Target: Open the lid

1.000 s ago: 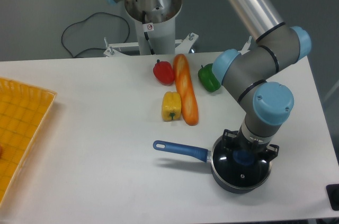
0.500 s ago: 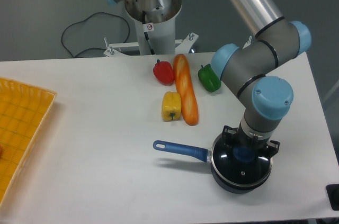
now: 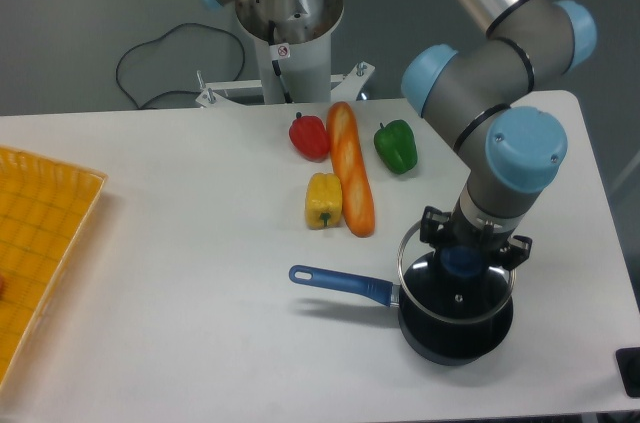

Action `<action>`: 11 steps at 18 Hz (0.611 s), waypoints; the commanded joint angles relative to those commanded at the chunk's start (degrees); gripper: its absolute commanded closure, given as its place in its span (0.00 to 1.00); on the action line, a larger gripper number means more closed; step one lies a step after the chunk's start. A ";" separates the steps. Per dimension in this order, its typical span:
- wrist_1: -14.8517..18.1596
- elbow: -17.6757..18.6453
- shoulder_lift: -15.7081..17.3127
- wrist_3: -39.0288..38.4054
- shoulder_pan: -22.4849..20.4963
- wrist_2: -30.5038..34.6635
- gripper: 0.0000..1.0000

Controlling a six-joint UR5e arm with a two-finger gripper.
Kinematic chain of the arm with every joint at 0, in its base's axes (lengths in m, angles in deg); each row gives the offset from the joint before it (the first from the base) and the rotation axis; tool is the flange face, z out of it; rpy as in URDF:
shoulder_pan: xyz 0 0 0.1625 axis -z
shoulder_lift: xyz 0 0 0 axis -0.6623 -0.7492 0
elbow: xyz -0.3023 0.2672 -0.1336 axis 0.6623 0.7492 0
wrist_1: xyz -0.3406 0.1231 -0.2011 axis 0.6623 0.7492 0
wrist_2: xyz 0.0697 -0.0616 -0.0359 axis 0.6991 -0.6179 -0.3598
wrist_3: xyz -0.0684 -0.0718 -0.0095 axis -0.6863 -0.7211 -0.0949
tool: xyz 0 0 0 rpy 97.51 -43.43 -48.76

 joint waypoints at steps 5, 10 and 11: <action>1.66 0.00 0.88 2.37 -1.06 -0.26 0.47; 2.20 0.26 1.84 3.86 -1.67 -0.35 0.47; 2.20 0.26 1.85 3.96 -1.85 -0.35 0.47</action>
